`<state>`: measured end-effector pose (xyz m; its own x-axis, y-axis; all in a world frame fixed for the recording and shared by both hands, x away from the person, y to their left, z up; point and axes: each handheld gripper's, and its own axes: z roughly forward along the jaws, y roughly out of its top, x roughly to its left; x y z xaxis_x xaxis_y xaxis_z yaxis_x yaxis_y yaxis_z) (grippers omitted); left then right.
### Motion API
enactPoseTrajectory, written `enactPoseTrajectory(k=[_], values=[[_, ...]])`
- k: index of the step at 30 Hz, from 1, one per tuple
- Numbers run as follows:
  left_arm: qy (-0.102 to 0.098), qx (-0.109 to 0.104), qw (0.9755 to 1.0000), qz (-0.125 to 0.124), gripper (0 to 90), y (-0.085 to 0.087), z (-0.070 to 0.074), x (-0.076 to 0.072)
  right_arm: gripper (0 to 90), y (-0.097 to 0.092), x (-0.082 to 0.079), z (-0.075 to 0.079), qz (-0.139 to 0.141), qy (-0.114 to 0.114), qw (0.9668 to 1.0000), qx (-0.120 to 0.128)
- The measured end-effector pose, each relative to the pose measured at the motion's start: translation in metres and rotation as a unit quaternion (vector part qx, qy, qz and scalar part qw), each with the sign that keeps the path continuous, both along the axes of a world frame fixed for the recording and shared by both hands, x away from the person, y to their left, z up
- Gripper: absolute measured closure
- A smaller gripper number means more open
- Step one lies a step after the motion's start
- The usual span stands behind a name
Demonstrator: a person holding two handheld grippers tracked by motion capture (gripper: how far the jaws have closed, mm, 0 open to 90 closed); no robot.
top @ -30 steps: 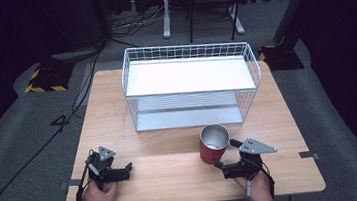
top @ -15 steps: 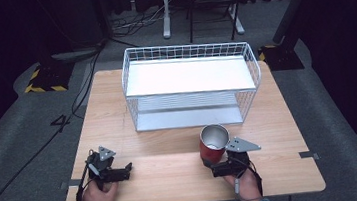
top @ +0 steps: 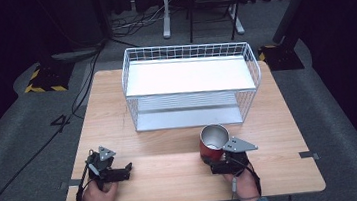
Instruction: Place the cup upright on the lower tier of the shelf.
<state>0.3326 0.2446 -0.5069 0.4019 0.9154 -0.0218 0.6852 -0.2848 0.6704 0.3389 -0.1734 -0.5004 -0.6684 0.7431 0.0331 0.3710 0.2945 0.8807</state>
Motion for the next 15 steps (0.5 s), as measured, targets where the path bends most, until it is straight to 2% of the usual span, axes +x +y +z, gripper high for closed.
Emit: enactPoseTrajectory(k=[15], values=[[0.0,0.0,1.0,0.0,1.3,0.0,0.0,0.0,16.9,-0.0007,-0.0006,0.0,0.001,-0.002,1.0,-0.003]])
